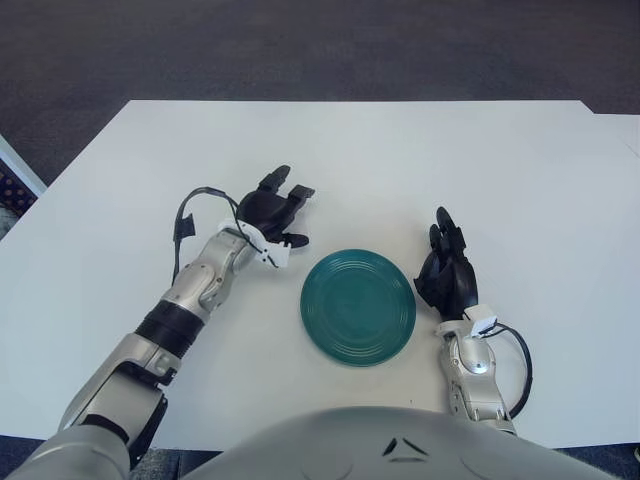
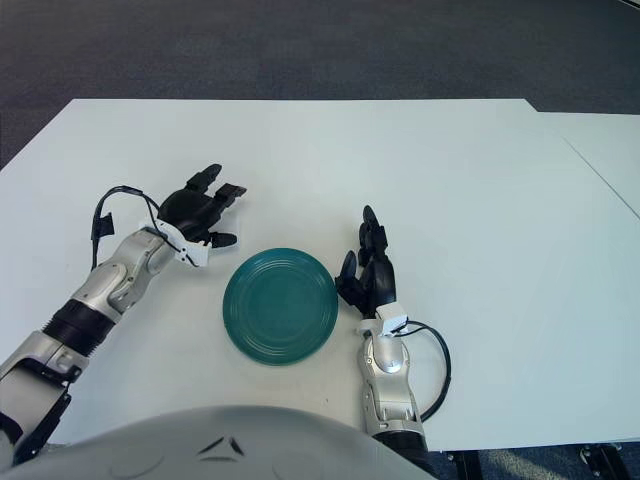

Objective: Put the charger into the plate.

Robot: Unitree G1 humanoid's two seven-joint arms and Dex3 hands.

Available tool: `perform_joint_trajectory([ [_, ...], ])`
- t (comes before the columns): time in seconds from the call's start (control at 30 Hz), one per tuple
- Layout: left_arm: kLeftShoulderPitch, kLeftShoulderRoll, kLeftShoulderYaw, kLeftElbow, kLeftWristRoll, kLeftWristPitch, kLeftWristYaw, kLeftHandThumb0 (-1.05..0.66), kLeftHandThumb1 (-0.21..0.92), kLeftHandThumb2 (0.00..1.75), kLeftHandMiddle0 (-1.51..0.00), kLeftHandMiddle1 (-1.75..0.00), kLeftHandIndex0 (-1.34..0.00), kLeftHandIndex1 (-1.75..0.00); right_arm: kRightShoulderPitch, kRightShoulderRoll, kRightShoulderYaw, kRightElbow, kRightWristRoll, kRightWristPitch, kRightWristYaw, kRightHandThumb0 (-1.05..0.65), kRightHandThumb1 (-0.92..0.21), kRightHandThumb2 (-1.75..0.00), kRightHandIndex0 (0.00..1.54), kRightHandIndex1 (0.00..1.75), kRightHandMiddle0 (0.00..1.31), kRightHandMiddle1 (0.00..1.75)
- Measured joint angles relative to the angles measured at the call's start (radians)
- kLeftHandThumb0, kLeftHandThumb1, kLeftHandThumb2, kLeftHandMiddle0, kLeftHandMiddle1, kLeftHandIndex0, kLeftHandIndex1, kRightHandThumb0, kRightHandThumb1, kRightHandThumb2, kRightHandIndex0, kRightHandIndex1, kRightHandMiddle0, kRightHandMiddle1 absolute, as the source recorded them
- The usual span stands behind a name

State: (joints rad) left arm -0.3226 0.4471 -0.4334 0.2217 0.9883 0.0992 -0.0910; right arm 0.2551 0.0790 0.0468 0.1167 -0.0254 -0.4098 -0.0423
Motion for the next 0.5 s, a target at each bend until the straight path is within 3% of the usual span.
perform_joint_trajectory([
  [0.5,-0.028,-0.003,-0.005,0.062,-0.034,-0.001,-0.035,-1.05,0.92,0.69,-0.03,-0.01,-0.03,-0.7,0.001,-0.005,-0.001,0.0,0.014,-0.001,0.026,-0.97,-0.92,-0.9,0.0,0.0,0.0,0.14],
])
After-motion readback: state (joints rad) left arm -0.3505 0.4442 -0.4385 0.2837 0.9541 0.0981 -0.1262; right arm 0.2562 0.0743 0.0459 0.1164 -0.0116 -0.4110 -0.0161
